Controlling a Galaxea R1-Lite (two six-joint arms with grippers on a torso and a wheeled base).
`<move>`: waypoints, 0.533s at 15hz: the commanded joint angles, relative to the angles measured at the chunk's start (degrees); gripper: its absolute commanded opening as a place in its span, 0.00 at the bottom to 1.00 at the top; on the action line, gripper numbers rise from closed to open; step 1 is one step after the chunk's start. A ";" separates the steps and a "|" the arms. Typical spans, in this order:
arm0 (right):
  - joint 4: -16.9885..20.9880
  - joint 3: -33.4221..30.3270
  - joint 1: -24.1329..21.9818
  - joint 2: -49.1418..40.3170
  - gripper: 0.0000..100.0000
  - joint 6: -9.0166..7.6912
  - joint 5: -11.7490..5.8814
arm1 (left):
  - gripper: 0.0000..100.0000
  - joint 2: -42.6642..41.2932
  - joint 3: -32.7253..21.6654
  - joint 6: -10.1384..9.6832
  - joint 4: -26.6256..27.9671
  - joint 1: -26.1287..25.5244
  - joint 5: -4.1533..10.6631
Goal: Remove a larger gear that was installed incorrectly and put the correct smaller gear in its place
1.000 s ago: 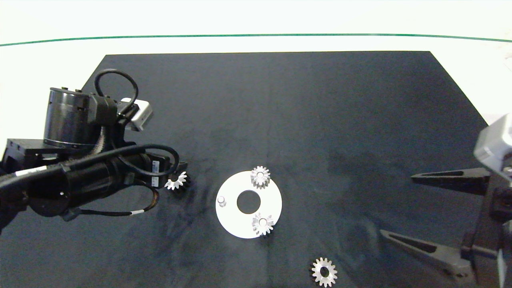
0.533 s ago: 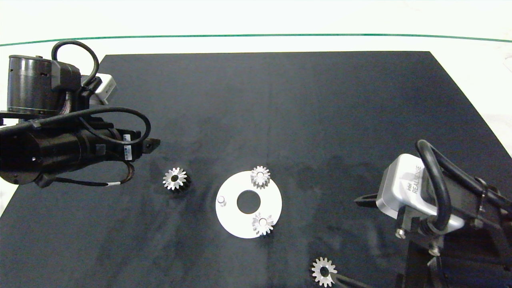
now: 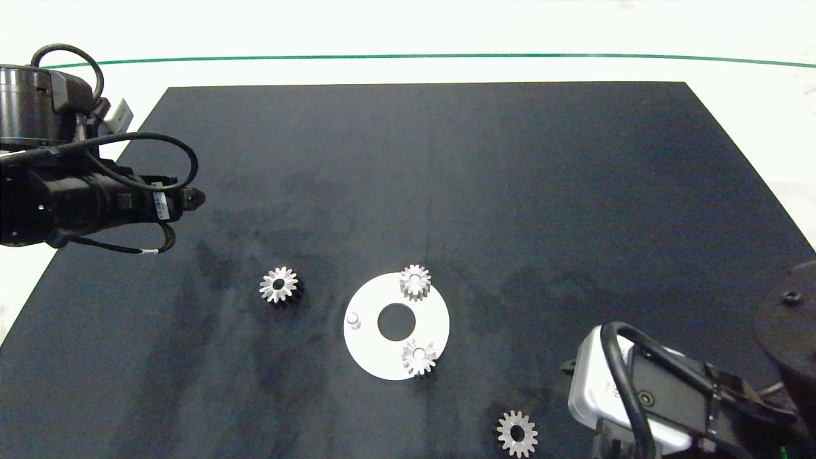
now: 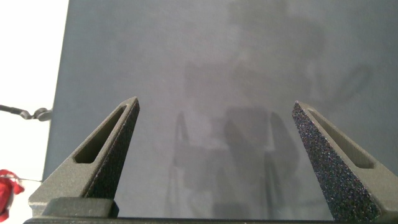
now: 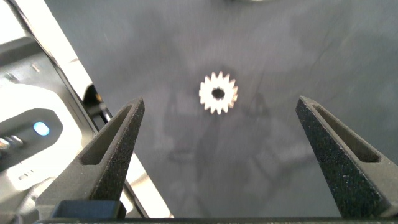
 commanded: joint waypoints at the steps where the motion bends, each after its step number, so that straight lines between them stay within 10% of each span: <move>1: 0.03 2.49 -0.61 1.64 1.00 -0.02 -0.45 | 1.00 -0.51 -0.73 -0.04 -0.04 1.35 0.11; 8: -1.20 7.50 -4.65 3.67 1.00 0.07 -0.71 | 1.00 -2.09 -1.34 0.04 -0.04 2.67 0.11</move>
